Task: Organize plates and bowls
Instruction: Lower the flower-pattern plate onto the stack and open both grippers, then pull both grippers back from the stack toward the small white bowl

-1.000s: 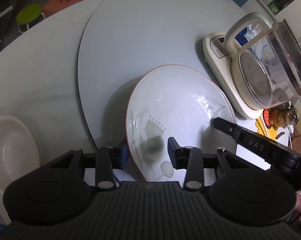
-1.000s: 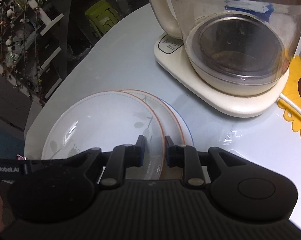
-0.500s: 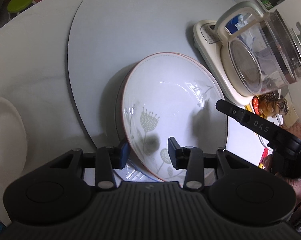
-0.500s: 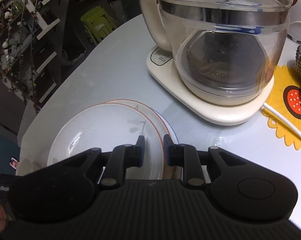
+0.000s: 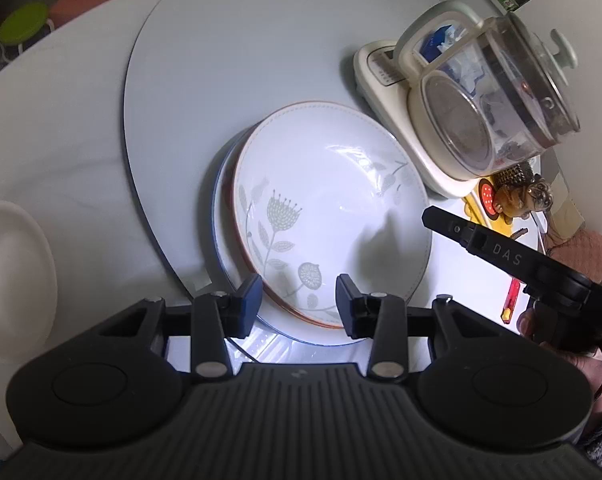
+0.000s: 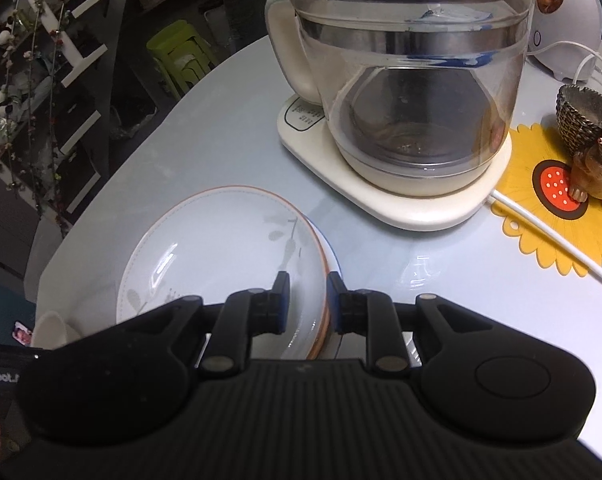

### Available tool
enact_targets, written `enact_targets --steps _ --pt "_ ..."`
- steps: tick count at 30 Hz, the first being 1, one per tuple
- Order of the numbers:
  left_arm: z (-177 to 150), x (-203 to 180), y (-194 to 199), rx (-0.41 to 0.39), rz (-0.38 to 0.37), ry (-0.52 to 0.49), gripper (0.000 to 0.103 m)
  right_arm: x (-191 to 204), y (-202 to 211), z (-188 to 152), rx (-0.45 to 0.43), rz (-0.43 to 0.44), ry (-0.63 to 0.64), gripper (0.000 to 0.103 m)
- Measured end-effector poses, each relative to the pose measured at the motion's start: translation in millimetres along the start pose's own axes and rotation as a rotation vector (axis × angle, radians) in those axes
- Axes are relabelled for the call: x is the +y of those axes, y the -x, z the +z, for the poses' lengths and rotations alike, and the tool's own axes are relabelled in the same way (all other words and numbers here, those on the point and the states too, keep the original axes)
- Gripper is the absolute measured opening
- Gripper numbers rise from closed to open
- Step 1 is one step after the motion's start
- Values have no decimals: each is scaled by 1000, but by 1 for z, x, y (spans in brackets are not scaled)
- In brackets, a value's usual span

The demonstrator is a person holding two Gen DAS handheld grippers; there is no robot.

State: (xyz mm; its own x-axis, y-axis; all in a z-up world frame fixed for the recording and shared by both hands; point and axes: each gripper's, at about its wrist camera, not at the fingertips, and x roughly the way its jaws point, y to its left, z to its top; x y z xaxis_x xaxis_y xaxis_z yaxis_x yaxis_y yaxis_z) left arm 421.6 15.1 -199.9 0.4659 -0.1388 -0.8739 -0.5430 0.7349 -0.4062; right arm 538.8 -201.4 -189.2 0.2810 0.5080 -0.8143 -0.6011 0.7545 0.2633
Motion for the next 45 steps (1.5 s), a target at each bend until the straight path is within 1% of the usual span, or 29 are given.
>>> enact_targets --steps 5,9,16,18,21,24,31,35,40,43,45 --pt "-5 -10 32 -77 1 -50 45 8 25 3 -41 1 0 24" --pt "-10 -18 64 -150 1 -94 45 15 56 5 -97 1 -8 24" --pt "-27 -28 117 -254 0 -167 45 29 114 -5 -200 14 -62 24" --pt "-33 -28 129 -272 -5 -183 45 35 128 -10 -226 7 -59 24" --pt "-41 -26 141 -280 -17 -195 45 44 147 -18 -263 -20 -30 24" --pt "-53 -25 155 -301 -21 -221 45 51 162 -27 -288 -25 -19 24" --pt "-77 -18 185 -323 -50 -255 45 71 190 -54 -312 -33 -39 24" --pt "-90 -9 200 -322 -67 -309 45 90 197 -72 -323 -61 -30 24" --pt "-101 7 216 -312 -100 -392 45 117 206 -94 -357 -93 -72 24" --pt "-109 22 226 -302 -127 -417 45 130 212 -107 -368 -115 -133 24" --pt "-112 32 227 -293 -129 -431 45 137 213 -117 -371 -123 -161 24"
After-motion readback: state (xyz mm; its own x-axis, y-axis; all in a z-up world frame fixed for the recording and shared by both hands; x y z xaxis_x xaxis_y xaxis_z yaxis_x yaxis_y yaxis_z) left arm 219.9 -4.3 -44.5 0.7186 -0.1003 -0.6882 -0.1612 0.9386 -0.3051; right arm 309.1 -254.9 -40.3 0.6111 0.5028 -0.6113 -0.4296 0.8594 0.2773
